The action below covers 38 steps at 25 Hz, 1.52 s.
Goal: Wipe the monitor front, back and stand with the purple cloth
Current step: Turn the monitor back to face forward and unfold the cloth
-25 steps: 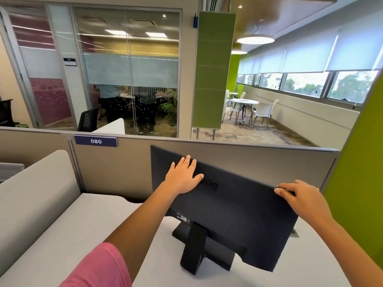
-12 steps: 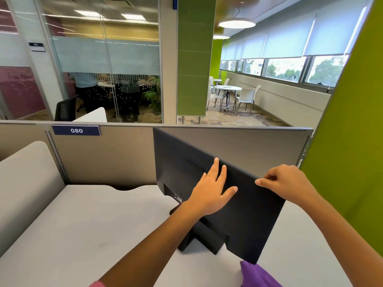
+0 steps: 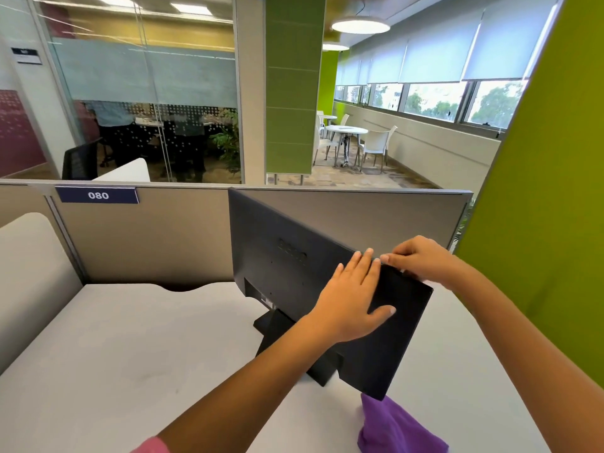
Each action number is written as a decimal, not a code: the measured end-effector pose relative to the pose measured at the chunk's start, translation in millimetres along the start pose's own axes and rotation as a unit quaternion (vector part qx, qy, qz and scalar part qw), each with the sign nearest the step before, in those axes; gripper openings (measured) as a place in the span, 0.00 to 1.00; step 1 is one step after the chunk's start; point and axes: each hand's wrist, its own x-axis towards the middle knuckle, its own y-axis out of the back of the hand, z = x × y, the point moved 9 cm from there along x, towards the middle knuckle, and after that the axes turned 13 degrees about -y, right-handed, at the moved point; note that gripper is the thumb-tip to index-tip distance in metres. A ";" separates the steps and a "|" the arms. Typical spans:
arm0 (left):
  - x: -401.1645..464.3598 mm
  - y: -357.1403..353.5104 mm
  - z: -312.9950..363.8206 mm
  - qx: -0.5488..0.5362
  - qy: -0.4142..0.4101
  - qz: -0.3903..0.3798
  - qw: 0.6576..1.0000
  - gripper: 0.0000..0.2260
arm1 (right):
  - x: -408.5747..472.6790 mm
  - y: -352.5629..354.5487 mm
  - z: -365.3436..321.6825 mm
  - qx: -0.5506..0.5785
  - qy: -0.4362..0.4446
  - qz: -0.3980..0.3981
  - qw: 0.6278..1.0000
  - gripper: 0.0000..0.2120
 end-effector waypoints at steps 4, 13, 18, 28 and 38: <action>17.0 -2.8 25.3 0.024 -0.008 0.036 0.999 0.35 | 28.4 18.8 -18.6 0.074 0.031 -0.063 0.995 0.09; 38.3 -8.7 37.5 0.073 0.089 0.171 0.979 0.24 | 73.8 -32.2 -119.4 -0.218 0.236 -0.120 0.939 0.26; 34.9 -5.5 37.3 0.092 0.079 0.200 0.972 0.22 | 89.5 -60.9 -136.2 -0.315 0.308 -0.115 0.890 0.29; -32.0 16.1 20.6 0.044 0.005 0.139 0.989 0.21 | 77.9 -77.9 -165.6 -0.322 0.385 -0.019 0.865 0.18; -116.0 53.8 -5.0 -0.015 -0.078 0.126 0.989 0.17 | 60.7 -101.8 -190.7 -0.271 0.395 0.026 0.877 0.22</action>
